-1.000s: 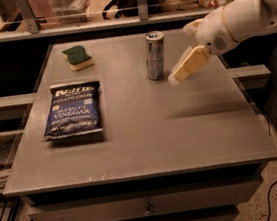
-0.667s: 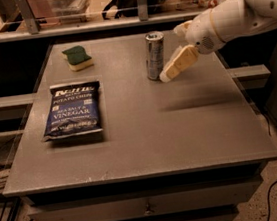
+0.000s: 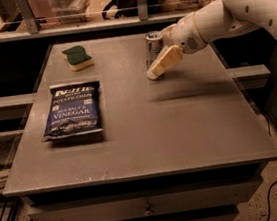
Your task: Knock redbull can over
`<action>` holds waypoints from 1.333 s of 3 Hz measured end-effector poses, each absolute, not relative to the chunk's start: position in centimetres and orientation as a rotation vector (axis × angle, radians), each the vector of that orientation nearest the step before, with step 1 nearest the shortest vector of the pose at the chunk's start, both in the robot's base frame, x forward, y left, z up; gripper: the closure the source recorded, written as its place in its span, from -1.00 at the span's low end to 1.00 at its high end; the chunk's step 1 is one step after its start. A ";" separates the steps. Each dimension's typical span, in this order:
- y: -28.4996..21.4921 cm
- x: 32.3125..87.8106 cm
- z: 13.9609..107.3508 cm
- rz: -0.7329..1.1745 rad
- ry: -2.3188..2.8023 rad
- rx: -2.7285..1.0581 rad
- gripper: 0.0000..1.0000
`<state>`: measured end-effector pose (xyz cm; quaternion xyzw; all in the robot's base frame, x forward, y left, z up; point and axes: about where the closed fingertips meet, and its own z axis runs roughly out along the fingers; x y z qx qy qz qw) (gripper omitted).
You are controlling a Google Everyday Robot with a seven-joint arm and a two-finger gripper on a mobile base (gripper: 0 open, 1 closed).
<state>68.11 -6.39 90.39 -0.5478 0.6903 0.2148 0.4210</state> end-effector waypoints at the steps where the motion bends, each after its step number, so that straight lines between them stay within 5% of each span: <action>1: -5.4 68.6 90.5 0.564 1.700 -1.378 -0.17; 3: -5.7 68.1 91.8 0.444 1.706 -1.445 0.76; 4: -7.6 67.4 93.0 0.254 1.744 -1.519 1.00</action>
Offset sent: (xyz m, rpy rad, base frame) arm 0.0038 0.0148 0.0134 0.0008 -0.0409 0.0331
